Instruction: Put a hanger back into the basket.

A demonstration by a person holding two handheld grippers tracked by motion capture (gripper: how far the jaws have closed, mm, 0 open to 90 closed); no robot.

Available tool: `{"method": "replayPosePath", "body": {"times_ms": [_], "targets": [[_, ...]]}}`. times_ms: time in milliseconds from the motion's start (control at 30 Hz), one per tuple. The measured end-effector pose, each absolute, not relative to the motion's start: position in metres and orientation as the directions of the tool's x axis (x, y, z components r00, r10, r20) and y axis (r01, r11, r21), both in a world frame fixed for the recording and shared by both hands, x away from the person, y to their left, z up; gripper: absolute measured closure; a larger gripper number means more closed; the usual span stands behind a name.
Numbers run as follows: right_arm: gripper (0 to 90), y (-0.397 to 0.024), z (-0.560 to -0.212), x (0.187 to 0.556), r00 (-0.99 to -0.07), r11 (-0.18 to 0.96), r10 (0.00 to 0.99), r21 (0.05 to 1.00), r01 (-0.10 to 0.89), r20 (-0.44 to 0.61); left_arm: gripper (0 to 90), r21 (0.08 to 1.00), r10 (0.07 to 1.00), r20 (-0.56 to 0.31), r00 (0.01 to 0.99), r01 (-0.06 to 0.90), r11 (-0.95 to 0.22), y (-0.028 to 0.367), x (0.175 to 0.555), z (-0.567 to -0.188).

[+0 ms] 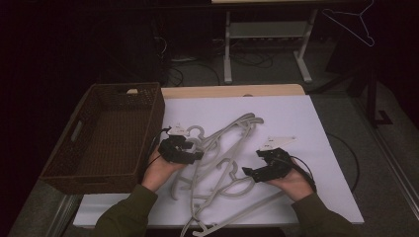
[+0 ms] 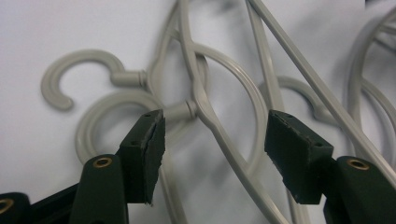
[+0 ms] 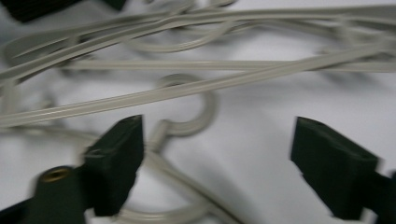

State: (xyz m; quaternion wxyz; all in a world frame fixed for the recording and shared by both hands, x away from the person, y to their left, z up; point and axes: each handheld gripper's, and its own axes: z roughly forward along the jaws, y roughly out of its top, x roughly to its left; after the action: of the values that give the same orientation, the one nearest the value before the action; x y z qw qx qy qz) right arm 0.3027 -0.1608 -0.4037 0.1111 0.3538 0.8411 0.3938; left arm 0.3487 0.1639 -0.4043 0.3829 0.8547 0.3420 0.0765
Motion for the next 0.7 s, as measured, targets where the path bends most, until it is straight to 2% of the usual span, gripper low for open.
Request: {"method": "replayPosePath", "body": {"times_ms": [33,167,500,700], "targets": [[13.0,-0.173,-0.402,0.301,-0.694,0.406,0.716,0.763,0.503,0.077,36.7,0.703,0.639,-0.139,0.756,0.530,-0.474,0.164,0.343,-0.406],[12.8,-0.191,-0.401,0.296,-0.661,0.340,0.744,0.795,0.502,0.099,37.2,0.687,0.632,-0.141,0.762,0.535,-0.491,0.163,0.334,-0.412],[12.8,-0.205,-0.406,0.292,-0.638,0.325,0.765,0.803,0.500,0.088,45.8,0.643,0.627,-0.107,0.771,0.535,-0.548,0.157,0.335,-0.425],[13.0,-0.203,-0.407,0.293,-0.640,0.327,0.763,0.799,0.505,0.092,49.7,0.629,0.617,-0.127,0.777,0.543,-0.555,0.155,0.335,-0.429]]}}
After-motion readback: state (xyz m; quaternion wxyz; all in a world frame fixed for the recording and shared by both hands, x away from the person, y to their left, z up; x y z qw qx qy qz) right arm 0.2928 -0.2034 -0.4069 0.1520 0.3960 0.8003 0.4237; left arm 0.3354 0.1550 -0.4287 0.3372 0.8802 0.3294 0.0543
